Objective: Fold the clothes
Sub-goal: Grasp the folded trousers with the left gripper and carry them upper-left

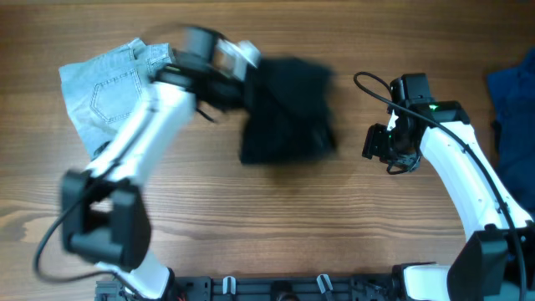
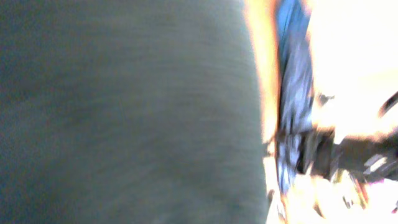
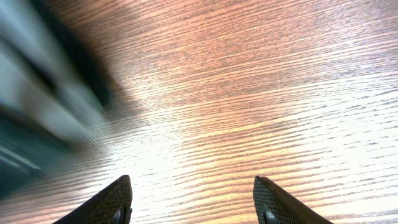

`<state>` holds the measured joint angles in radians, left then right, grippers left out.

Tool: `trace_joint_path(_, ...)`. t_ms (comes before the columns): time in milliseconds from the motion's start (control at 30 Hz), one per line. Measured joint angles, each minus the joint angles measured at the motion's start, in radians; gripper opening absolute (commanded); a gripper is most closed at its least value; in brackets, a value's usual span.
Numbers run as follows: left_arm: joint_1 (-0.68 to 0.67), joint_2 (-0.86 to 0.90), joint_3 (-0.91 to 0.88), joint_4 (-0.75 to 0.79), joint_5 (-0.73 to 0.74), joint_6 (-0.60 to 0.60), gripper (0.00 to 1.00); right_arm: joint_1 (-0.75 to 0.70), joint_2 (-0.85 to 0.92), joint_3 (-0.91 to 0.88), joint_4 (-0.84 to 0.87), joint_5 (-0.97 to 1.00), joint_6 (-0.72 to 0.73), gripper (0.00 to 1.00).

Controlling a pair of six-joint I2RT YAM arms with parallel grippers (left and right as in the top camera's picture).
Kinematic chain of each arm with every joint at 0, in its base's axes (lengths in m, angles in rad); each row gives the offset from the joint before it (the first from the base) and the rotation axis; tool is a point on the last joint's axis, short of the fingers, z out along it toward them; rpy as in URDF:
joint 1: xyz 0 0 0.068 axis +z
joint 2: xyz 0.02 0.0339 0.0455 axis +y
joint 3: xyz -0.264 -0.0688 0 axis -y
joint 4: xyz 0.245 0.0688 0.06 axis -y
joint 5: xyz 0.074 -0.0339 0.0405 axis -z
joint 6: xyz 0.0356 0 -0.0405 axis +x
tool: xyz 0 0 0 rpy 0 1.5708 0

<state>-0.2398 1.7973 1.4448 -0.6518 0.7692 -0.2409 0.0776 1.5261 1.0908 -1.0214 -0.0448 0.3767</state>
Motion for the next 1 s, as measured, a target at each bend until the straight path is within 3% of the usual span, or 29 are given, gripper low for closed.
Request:
trace_joint_path(333, 0.517, -0.014, 0.051, 0.084, -0.12, 0.089, 0.04, 0.0, -0.053, 0.0, -0.01, -0.056, 0.005, 0.62)
trace_joint_path(500, 0.673, 0.058, 0.051, 0.053, -0.163, 0.154, 0.04, 0.0, -0.079, 0.0, -0.014, -0.071, 0.016, 0.63)
trace_joint_path(767, 0.785, 0.105, 0.046, 0.041, -0.221, 0.188, 0.04, 0.0, -0.103, 0.0, -0.014, -0.079, 0.031, 0.63)
trace_joint_path(1000, 0.784, 0.105, 0.061, 0.211, -0.018, 0.183, 0.04, 0.0, -0.103, 0.0, -0.014, -0.081, 0.039, 0.63)
